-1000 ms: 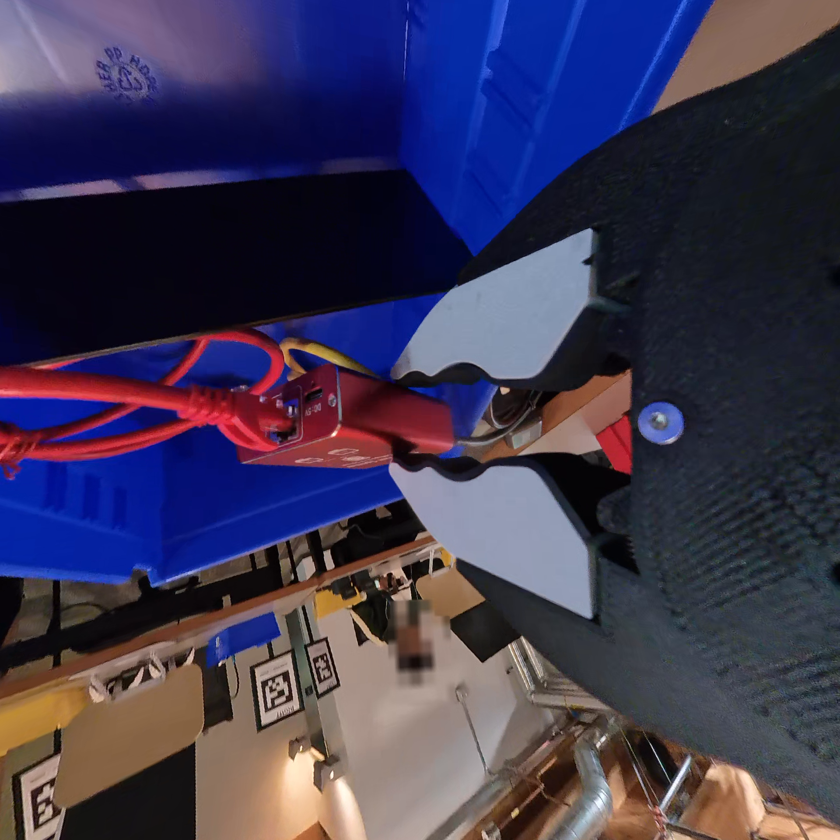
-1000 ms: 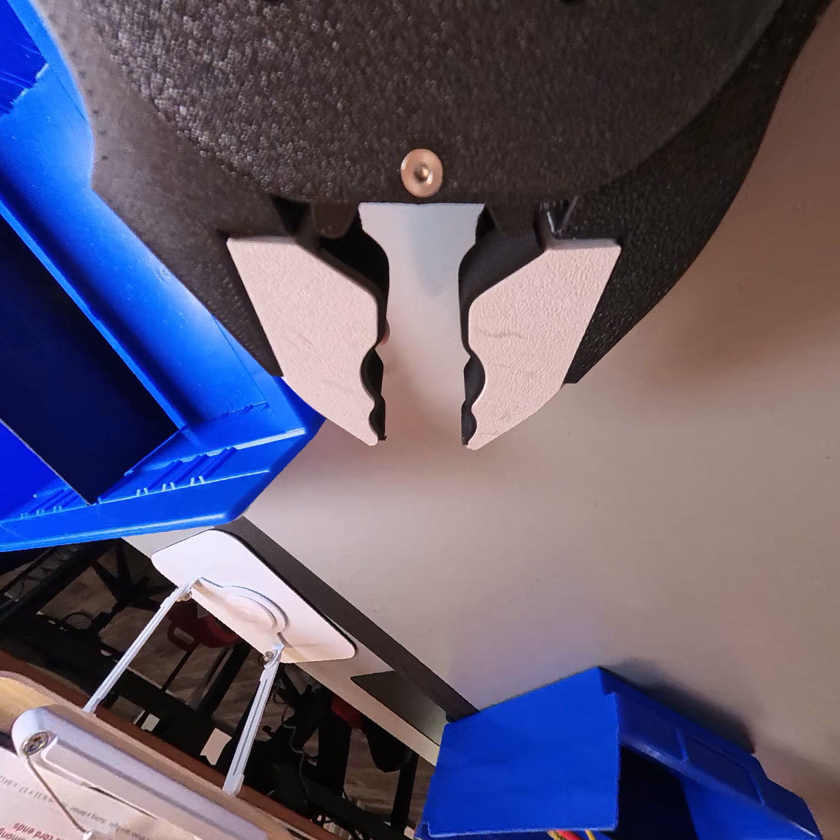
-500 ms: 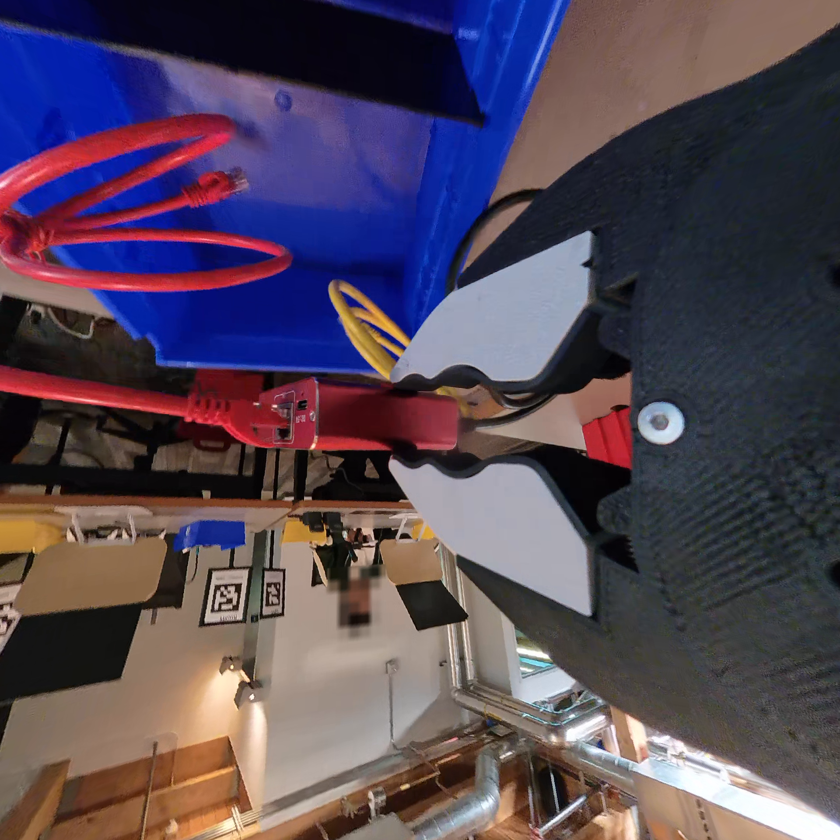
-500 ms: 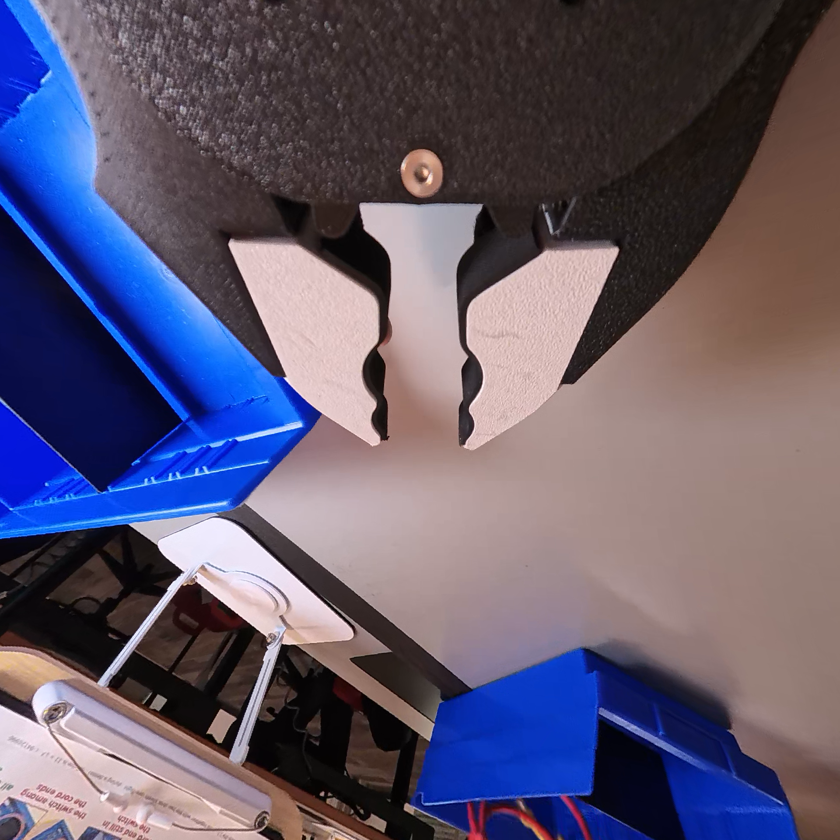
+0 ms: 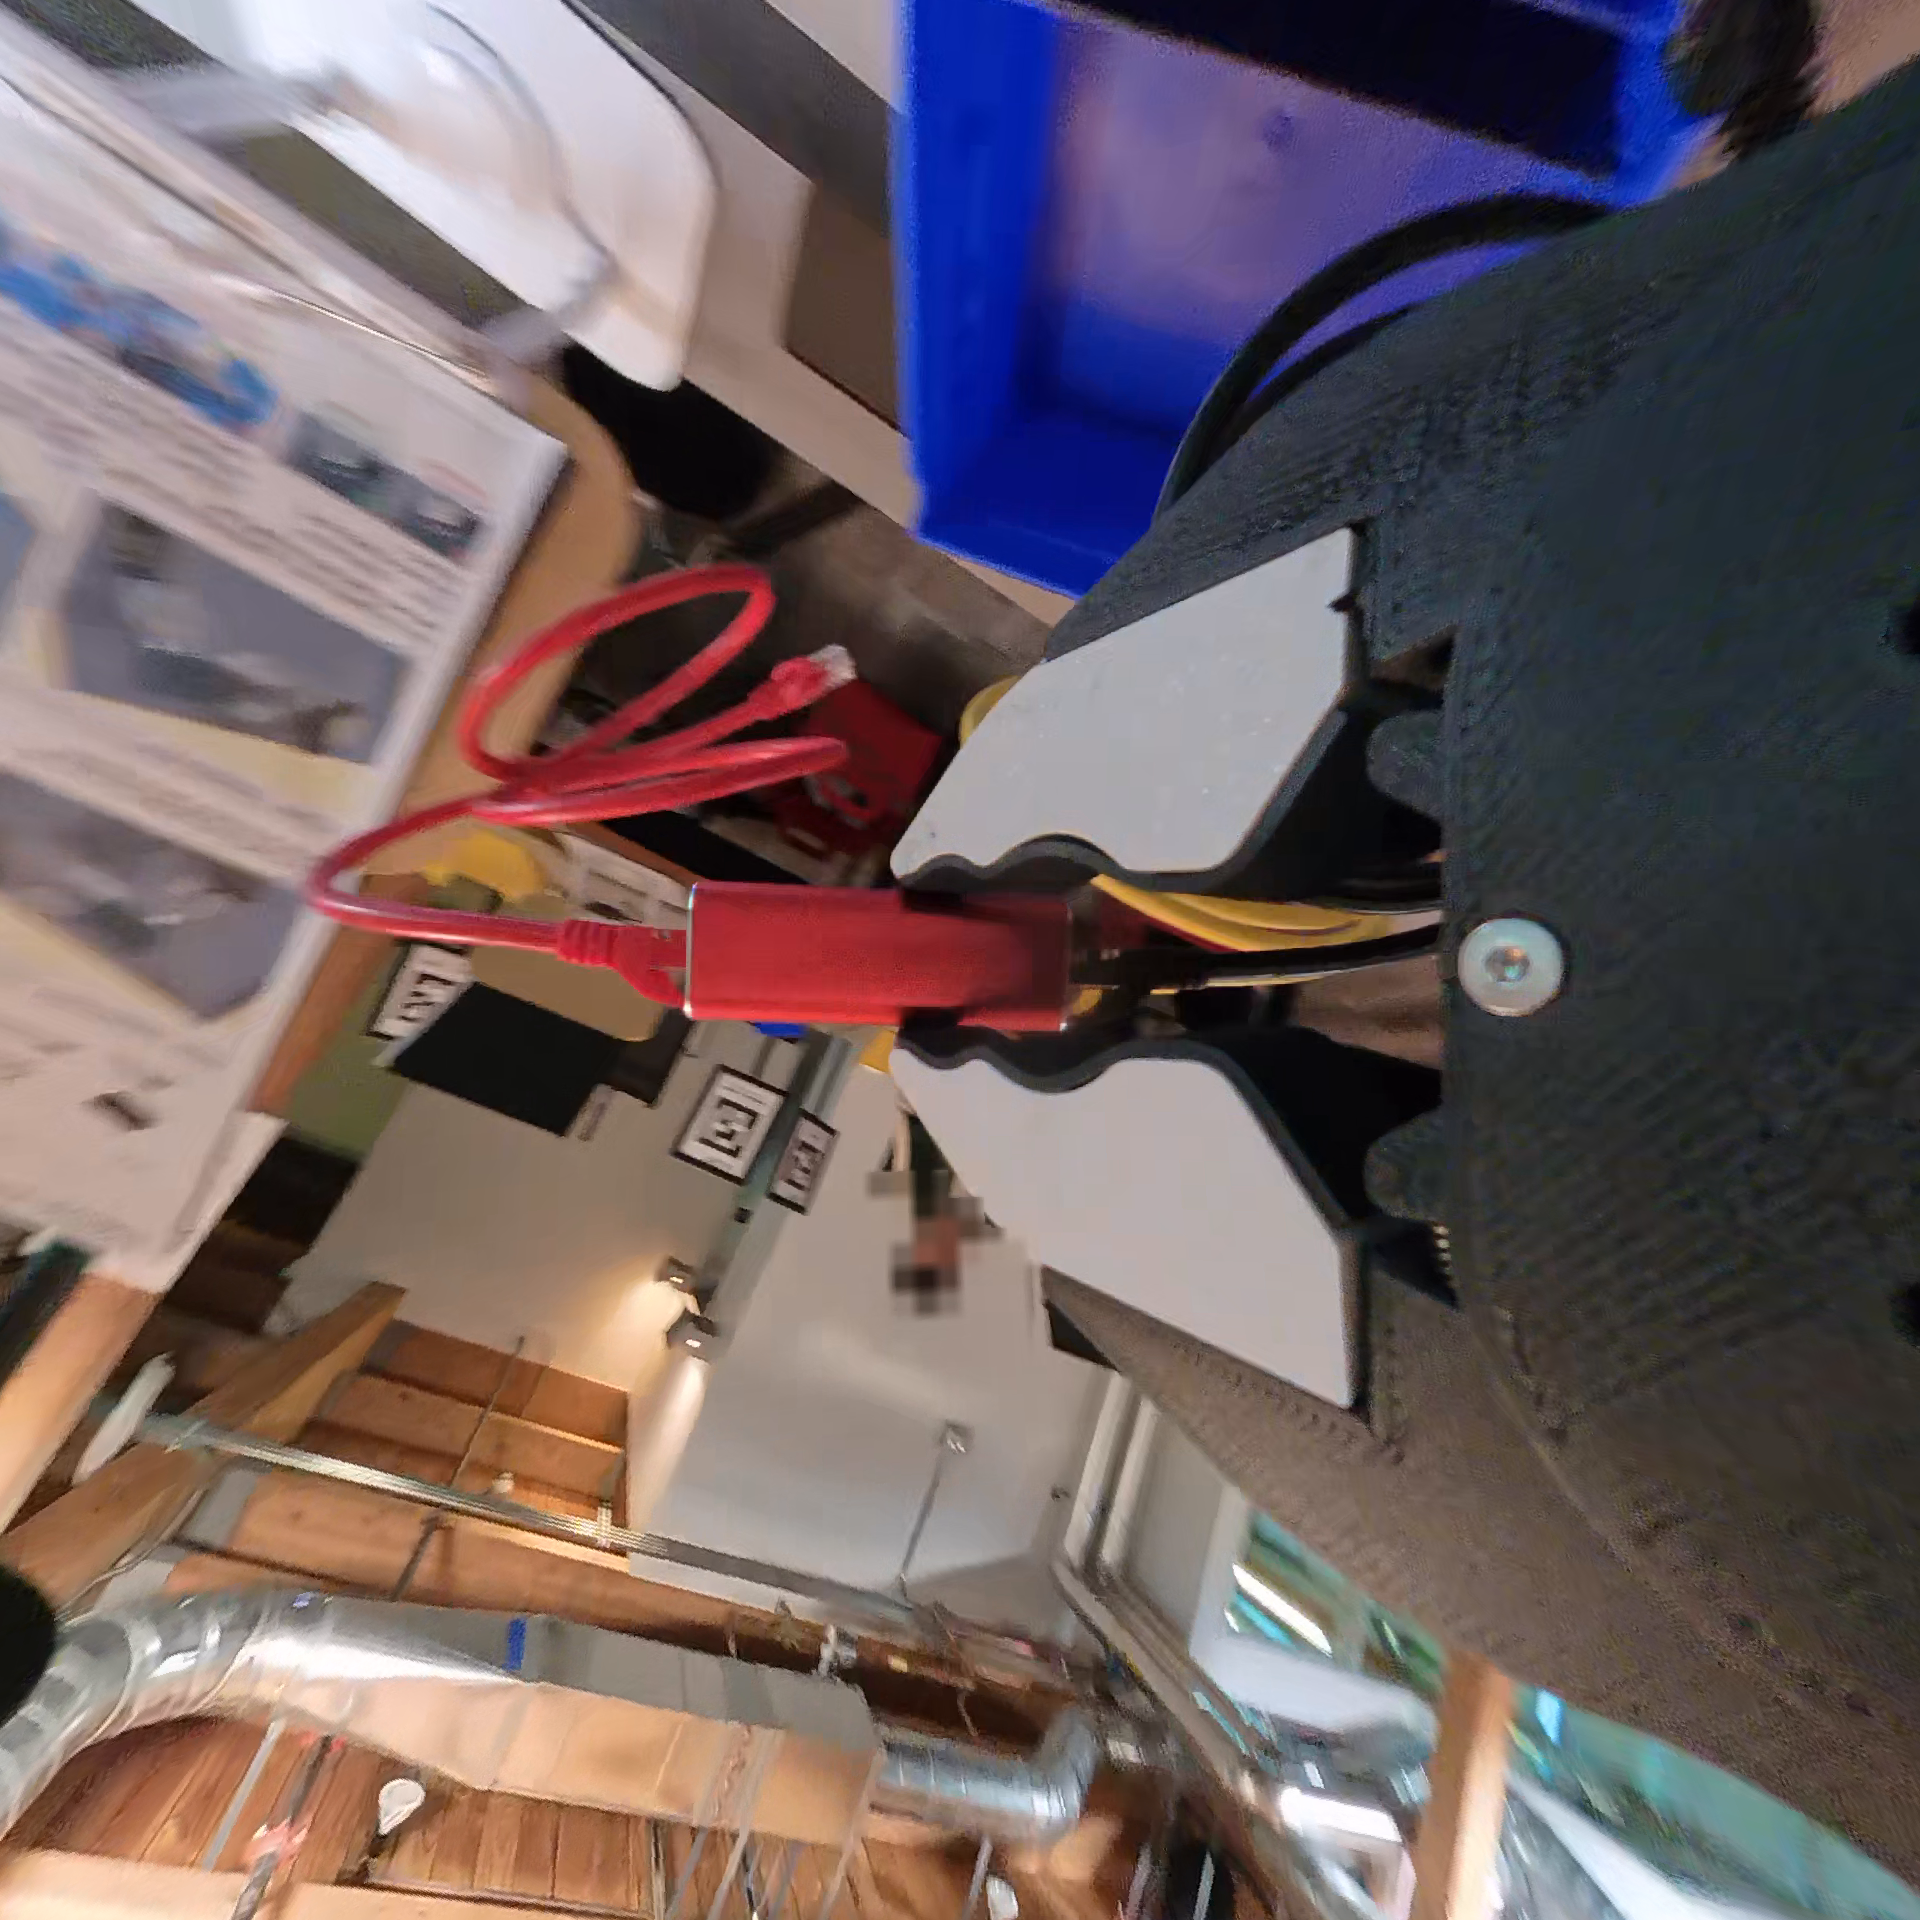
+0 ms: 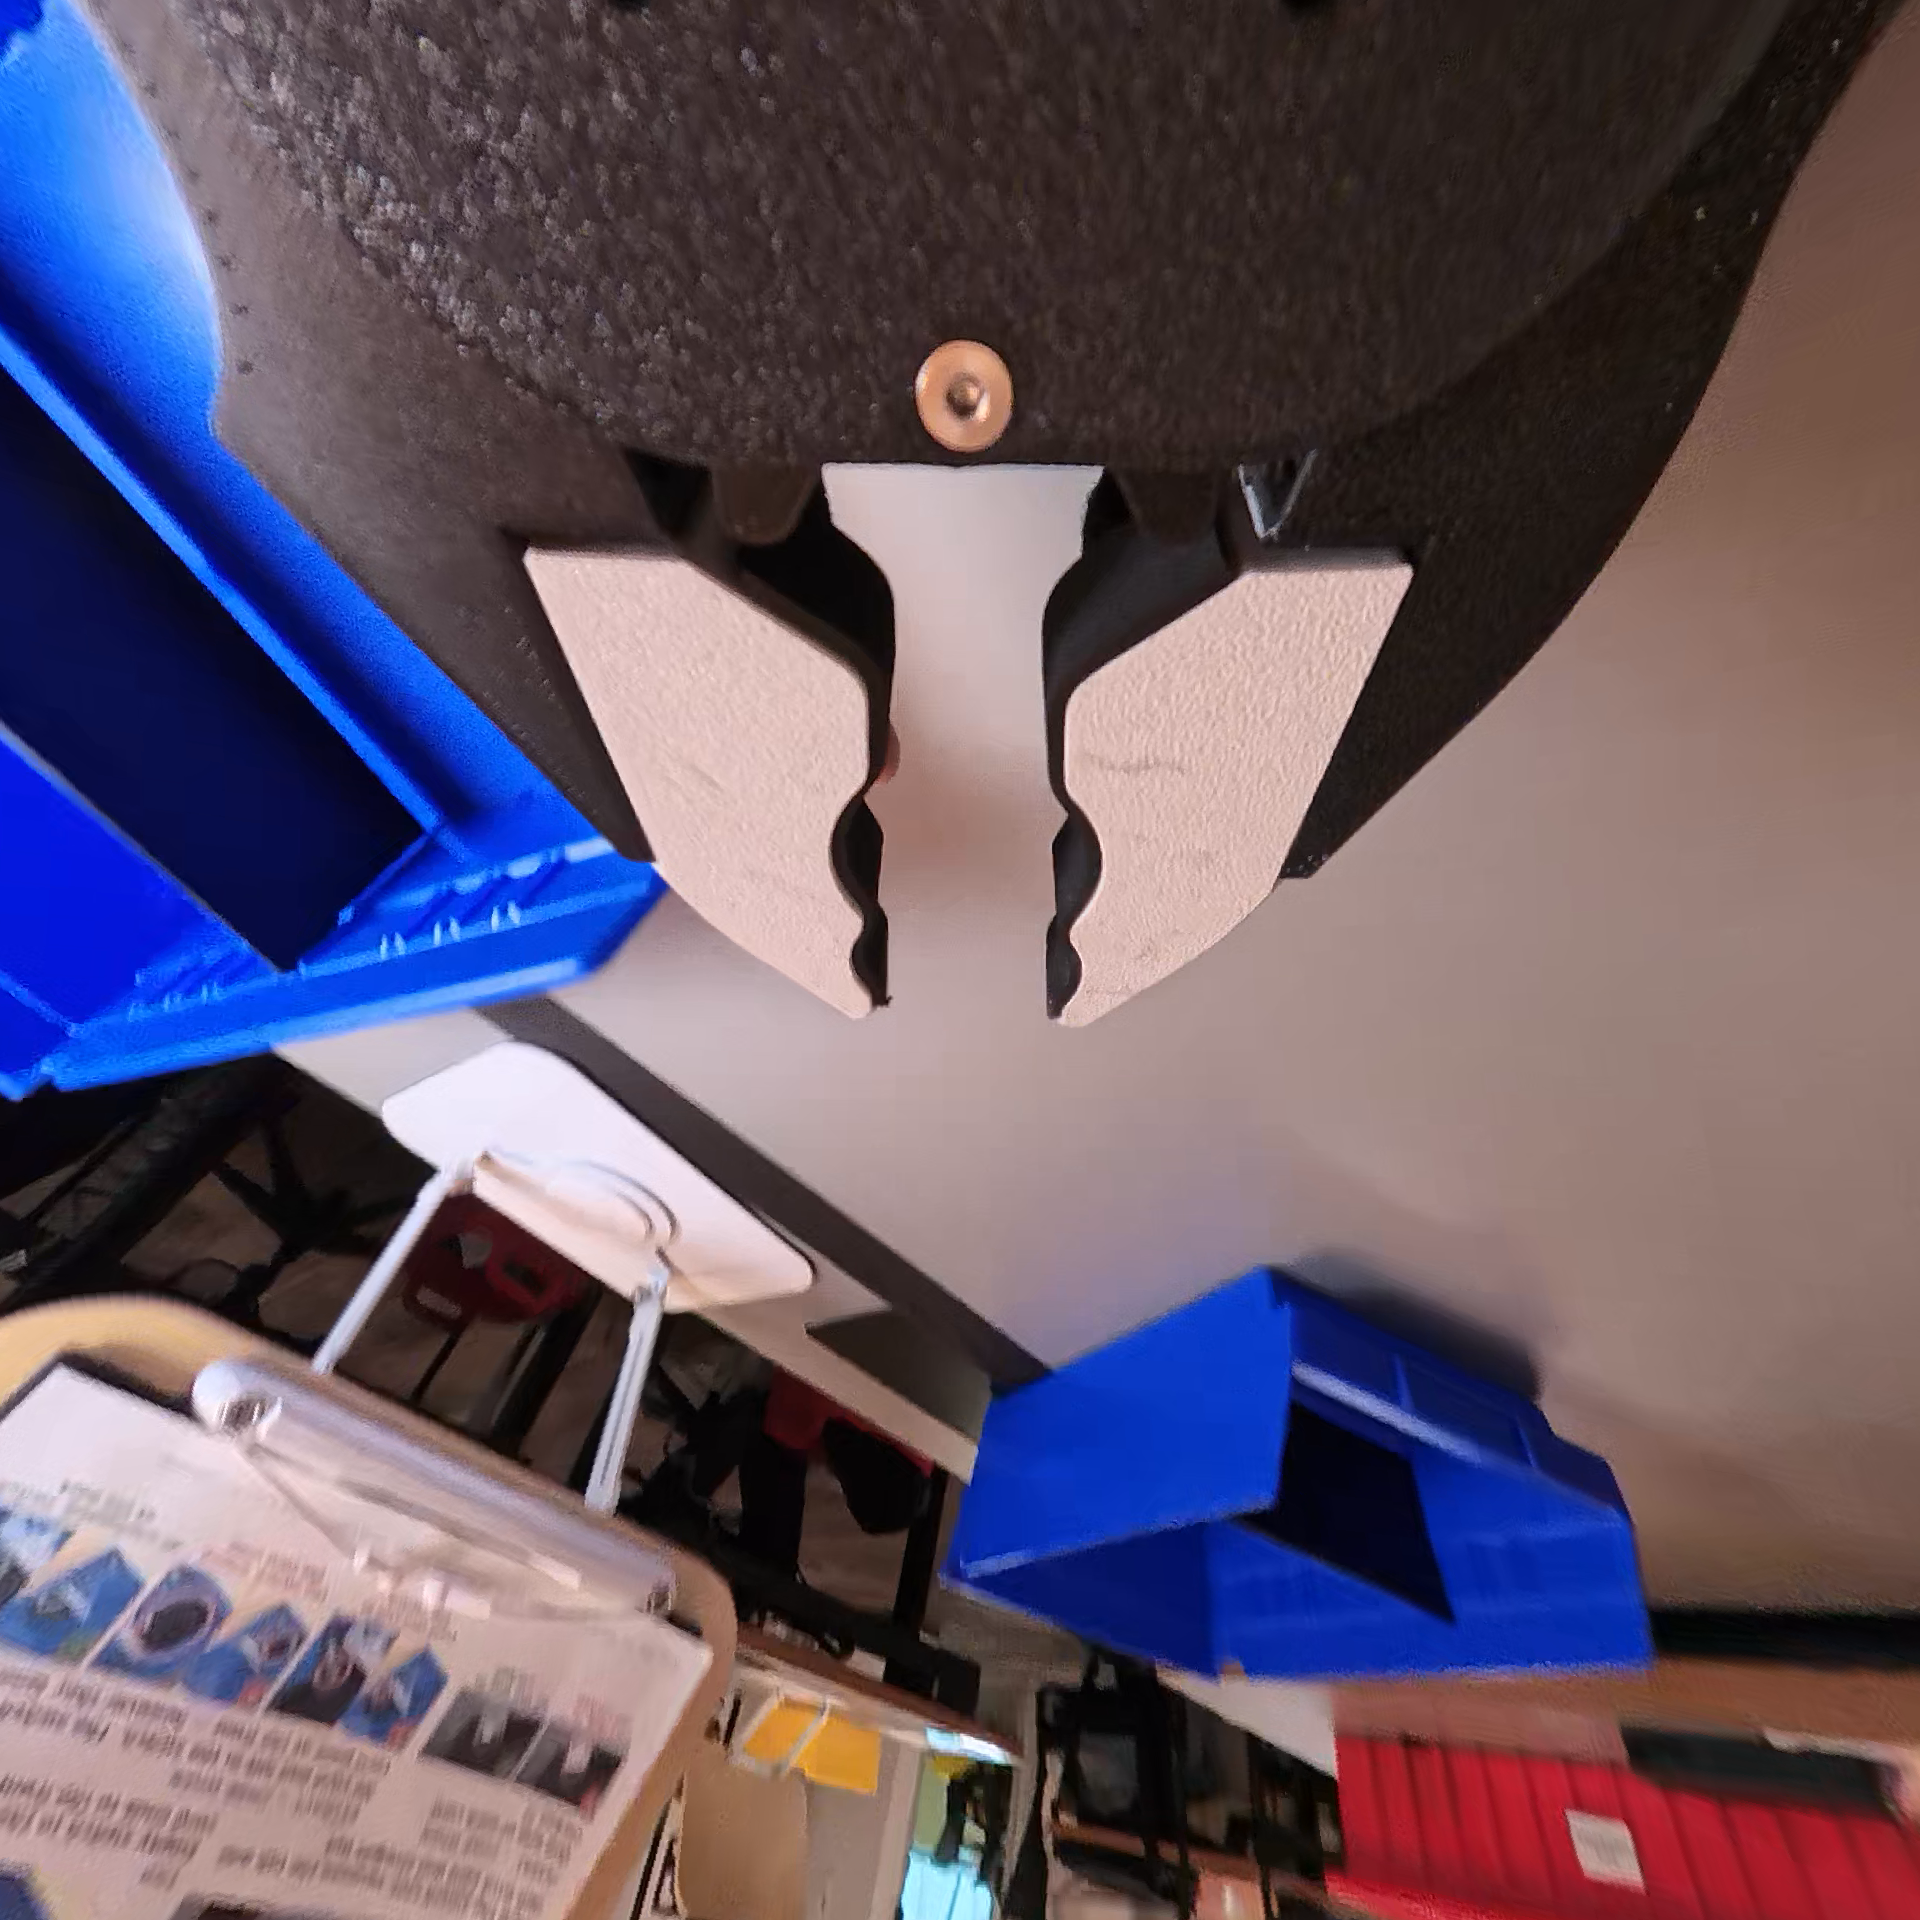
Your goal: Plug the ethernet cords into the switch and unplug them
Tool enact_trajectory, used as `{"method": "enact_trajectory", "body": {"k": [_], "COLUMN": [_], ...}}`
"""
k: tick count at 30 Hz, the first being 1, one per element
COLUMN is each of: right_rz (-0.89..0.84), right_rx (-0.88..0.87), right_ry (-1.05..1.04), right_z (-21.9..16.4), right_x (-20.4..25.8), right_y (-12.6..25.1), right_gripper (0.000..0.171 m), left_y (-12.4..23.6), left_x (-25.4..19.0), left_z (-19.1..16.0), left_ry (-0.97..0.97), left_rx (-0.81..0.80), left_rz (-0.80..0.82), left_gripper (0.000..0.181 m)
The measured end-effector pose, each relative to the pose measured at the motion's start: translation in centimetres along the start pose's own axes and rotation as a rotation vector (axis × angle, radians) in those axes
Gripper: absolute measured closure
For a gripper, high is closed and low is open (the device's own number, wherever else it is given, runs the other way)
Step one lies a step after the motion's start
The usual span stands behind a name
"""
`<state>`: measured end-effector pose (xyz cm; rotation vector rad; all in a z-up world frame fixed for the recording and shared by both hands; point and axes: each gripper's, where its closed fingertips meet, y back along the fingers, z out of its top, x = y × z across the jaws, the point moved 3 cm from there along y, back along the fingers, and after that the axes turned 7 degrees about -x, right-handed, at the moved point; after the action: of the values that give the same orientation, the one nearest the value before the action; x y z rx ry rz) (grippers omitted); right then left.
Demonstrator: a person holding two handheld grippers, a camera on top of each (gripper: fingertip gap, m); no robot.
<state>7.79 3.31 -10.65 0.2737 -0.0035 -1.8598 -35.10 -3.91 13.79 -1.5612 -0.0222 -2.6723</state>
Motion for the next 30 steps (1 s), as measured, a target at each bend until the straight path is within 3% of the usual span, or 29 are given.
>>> {"method": "enact_trajectory", "body": {"k": [5, 8, 11, 18, 22, 27, 30], "right_rz": [0.046, 0.164, 0.264, 0.394, 0.474, 0.364, 0.390], "right_rx": [-0.176, -0.273, -0.354, -0.545, -0.625, -0.516, -0.491], "right_ry": [0.031, -0.070, -0.181, -0.346, -0.410, -0.560, -0.652], "right_z": [8.5, 13.5, 16.0, 17.1, 17.7, 16.5, 15.7], "right_x": [0.9, 2.6, 4.4, 4.3, 3.5, 2.0, 1.9], "right_y": [-1.4, -2.6, -4.2, -4.6, -2.5, -3.5, -4.1], "right_gripper": [0.143, 0.141, 0.135, 0.107, 0.106, 0.099, 0.099], "left_y": [0.0, 0.1, 0.6, 3.0, 3.4, 2.0, 1.6], "left_x": [-2.3, -5.0, -8.3, -17.4, -21.4, -24.2, -24.8], "left_z": [7.7, 11.8, 15.3, 22.1, 24.2, 24.3, 23.8], "left_ry": [0.163, 0.240, 0.294, 0.499, 0.563, 0.351, 0.373], "left_rx": [-0.230, -0.353, -0.461, -0.725, -0.802, -0.702, -0.683], "left_rz": [-0.030, -0.068, -0.115, -0.347, -0.454, -0.295, -0.291], "left_gripper": [0.156, 0.156, 0.157, 0.157, 0.156, 0.157, 0.156]}}
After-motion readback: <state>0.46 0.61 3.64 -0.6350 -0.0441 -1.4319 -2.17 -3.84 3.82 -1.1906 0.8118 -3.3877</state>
